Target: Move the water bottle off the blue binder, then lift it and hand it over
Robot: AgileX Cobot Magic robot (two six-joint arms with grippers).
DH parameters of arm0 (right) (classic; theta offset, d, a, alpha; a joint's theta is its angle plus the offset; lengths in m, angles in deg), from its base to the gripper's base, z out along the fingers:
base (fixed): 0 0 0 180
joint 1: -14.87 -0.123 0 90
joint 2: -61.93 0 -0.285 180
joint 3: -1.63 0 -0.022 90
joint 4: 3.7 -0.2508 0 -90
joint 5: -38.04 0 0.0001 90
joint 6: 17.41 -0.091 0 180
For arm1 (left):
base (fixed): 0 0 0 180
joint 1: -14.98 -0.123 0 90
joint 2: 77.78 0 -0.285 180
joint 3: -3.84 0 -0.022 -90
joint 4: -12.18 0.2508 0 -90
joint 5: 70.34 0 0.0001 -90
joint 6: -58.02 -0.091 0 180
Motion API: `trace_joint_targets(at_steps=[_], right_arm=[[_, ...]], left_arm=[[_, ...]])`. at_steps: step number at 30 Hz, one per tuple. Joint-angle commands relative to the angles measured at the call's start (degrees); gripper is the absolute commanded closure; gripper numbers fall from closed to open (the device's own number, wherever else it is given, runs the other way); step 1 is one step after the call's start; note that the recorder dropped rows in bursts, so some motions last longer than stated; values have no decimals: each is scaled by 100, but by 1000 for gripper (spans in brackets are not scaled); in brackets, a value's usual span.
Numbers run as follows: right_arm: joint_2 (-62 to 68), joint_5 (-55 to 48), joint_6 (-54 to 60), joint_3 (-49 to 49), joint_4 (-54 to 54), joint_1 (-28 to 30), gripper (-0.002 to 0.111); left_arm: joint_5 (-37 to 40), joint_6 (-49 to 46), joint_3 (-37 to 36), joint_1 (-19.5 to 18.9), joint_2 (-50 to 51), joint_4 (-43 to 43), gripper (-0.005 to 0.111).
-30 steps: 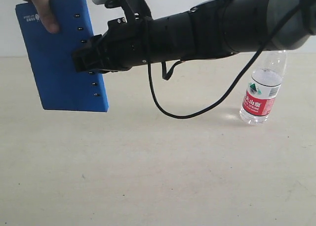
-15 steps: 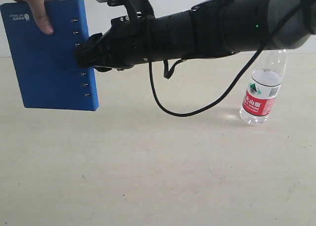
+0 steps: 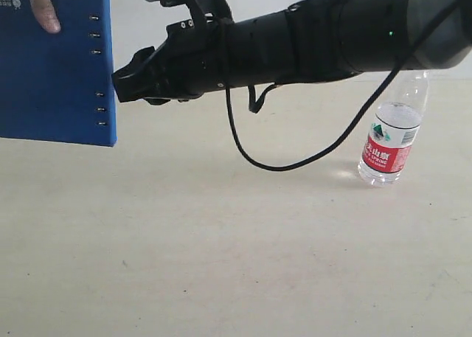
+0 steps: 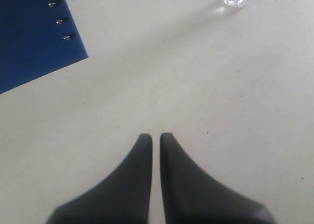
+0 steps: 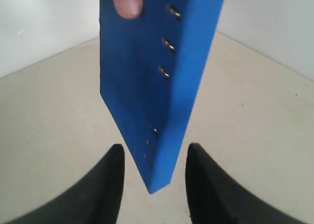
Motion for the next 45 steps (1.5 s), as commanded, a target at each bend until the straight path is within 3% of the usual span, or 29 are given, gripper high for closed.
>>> trace_joint_targets(at_steps=[1, 3, 4, 8, 11, 19, 21, 22, 25, 32, 35, 45], right_arm=[[-878, -25, -398, 28, 1404, 21, 83], [-1425, -54, -1167, 28, 3004, 21, 104], [-1757, -105, -1805, 28, 3944, 21, 108], [-2984, -656, -4736, 15, 7337, 21, 109], [-3827, -1383, -5953, -13, 8721, 21, 109], [-6284, -992, -7171, -1541, 9180, 21, 109], [-7309, -623, -8454, -2540, 9947, 21, 109], [-7999, -426, -9639, -3198, 10593, 21, 109], [-8863, -461, -11015, -3995, 11397, 21, 109], [-10451, -654, -12301, -5647, 12069, 21, 109], [-10451, -435, -12991, -5982, 12246, 21, 109], [-10451, -538, -13302, -5982, 12212, 21, 109]], left_arm=[[5, 59, -17, -9, -28, -17, 102], [5, 59, -17, -9, -28, -17, 102], [5, 59, -17, -9, -28, -17, 102], [-37, 59, -17, -9, -28, -15, 102], [-50, 59, -17, -9, -56, -15, 102], [-201, 59, -17, -9, -599, 10, 102], [-462, 76, -17, -9, -844, 10, 102], [-856, 350, -17, -9, -995, 46, 102], [-1421, 755, -17, -9, -1135, 89, 102], [-1730, 1061, -209, -9, -1174, 89, 102], [-1708, 1071, -476, -9, -1174, 89, 102], [-1485, 1083, -554, -9, -1174, -3, 102]])
